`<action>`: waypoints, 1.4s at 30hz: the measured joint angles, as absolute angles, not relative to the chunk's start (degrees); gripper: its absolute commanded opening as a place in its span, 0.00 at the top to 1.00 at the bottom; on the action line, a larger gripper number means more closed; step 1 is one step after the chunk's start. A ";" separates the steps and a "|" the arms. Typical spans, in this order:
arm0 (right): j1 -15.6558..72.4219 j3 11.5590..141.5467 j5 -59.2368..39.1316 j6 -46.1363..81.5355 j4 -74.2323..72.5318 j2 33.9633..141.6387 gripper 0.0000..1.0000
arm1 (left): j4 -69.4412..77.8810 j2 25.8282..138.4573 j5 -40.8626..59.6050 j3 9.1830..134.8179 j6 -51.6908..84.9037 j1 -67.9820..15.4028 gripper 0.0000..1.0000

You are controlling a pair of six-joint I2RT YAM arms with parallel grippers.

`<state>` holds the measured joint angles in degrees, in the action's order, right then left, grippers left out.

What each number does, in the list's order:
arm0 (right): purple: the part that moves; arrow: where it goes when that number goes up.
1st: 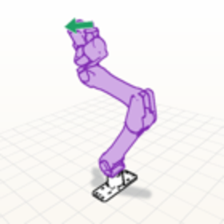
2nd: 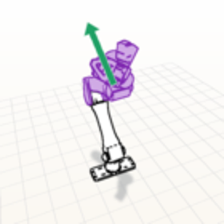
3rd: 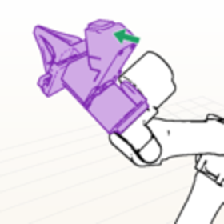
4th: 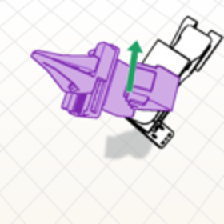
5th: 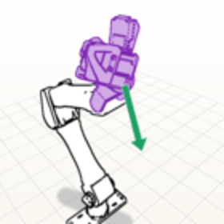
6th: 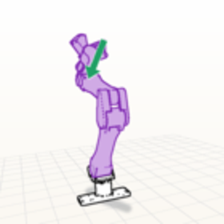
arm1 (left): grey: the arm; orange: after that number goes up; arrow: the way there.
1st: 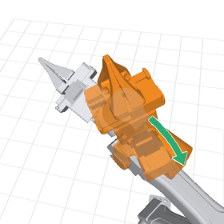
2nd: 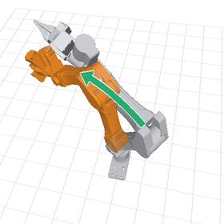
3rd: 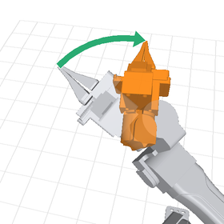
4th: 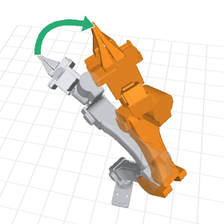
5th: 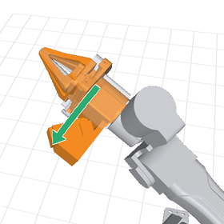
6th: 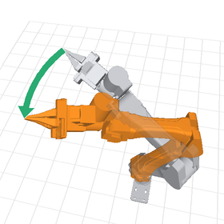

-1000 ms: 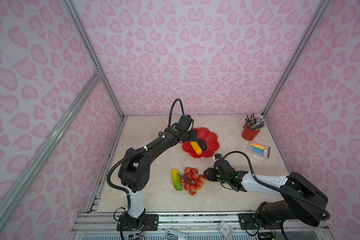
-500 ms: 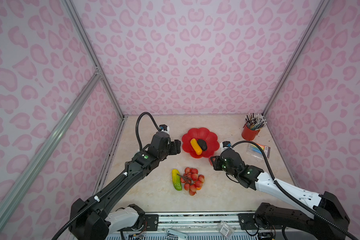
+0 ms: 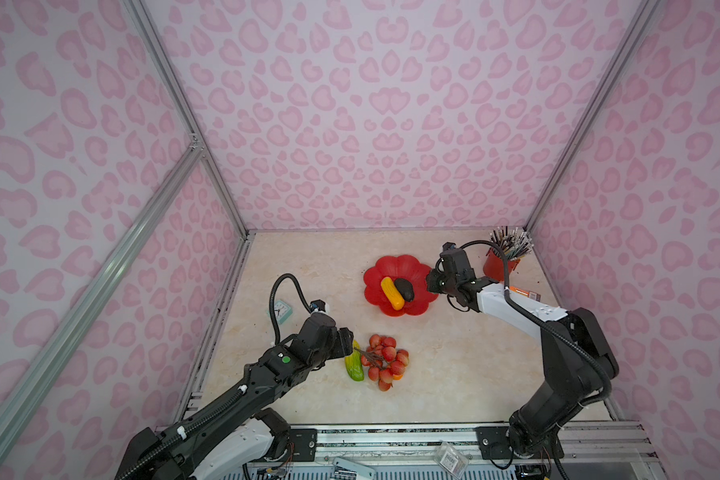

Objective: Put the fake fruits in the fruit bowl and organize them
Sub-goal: 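Place yellow cucumber in bowl with left gripper while right gripper grasps mango, then place mango in bowl with right gripper while left reaches green cucumber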

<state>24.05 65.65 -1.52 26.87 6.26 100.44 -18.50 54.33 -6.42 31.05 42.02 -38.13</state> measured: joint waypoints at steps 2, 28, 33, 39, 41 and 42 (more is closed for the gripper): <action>24.10 68.34 -2.42 26.30 6.35 103.83 0.72 | -18.02 55.16 -6.46 30.50 42.76 -38.79 0.24; 23.99 58.35 -1.54 29.26 3.66 85.49 0.30 | -11.75 61.34 -5.45 26.24 45.98 -41.85 0.24; 23.99 50.61 -0.69 30.52 4.21 74.65 0.29 | -10.20 63.42 -4.27 25.52 46.00 -42.13 0.34; 23.92 44.07 1.93 31.57 4.54 65.04 0.28 | -8.14 66.70 -4.05 25.71 45.87 -42.22 0.53; 23.88 42.70 2.85 31.90 4.82 62.94 0.28 | -7.55 67.51 -4.23 26.09 45.74 -42.22 0.56; 23.81 42.26 3.11 31.90 5.17 62.08 0.28 | -7.51 67.70 -4.40 26.17 45.69 -42.22 0.58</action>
